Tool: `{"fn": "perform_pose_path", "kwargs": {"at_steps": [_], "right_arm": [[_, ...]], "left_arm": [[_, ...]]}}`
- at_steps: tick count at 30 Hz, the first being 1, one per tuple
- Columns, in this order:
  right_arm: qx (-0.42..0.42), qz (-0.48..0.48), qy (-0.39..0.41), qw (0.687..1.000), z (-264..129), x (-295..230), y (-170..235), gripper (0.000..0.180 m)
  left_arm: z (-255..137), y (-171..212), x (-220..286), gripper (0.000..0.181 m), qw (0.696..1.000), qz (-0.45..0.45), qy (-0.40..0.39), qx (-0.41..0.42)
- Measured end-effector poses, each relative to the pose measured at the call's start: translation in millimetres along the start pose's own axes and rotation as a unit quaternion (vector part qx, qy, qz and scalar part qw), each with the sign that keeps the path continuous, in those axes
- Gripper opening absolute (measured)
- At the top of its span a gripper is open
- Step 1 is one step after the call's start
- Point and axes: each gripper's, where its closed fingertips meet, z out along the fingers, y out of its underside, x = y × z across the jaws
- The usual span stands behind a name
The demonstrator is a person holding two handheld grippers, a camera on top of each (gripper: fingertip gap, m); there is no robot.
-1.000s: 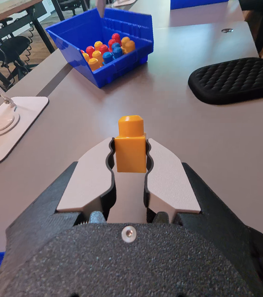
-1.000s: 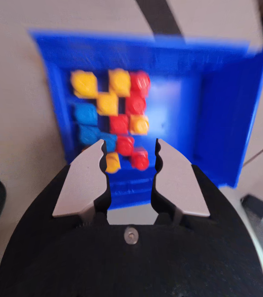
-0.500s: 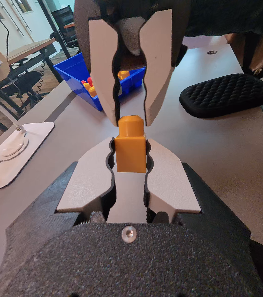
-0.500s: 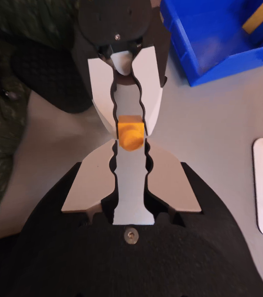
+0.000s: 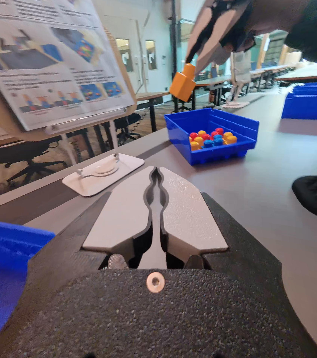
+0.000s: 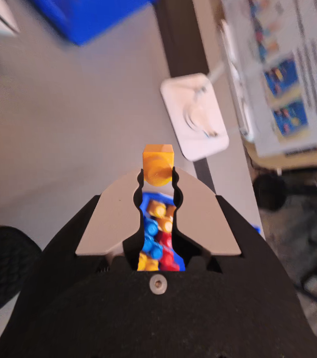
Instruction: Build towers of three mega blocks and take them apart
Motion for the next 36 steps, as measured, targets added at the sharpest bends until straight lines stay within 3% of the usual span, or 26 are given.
{"fn": "perform_pose_path", "kwargs": {"at_steps": [6,10,13,20,28,32,36], "right_arm": [[-0.116,0.164,0.074,0.977,-0.9,100.8,129.8,0.028],[-0.152,0.241,0.071,0.956,27.3,119.0,195.7,0.028],[-0.164,0.261,0.057,0.950,53.8,121.1,219.3,0.028],[-0.189,0.252,0.015,0.949,98.7,118.5,222.5,0.028],[-0.211,0.240,-0.009,0.947,124.3,104.4,226.6,0.031],[-0.147,0.226,0.033,0.962,110.6,108.9,205.9,0.047],[-0.002,0.211,0.117,0.970,80.8,106.9,157.3,0.058]], "left_arm": [[-1.8,0.3,-13.0,0.000,1.000,-0.012,-0.027,0.005],[1.3,6.7,-12.9,0.000,1.000,-0.005,-0.029,-0.005],[2.8,10.7,-14.1,0.000,1.000,-0.004,-0.029,-0.011],[5.7,20.4,-16.4,0.000,0.999,-0.005,-0.028,-0.026],[6.5,22.6,-12.8,0.000,0.999,0.014,-0.025,-0.035],[6.0,20.8,-14.1,0.000,0.999,0.009,-0.026,-0.033],[5.0,19.8,-18.4,0.000,0.999,0.008,-0.035,-0.033]]}}
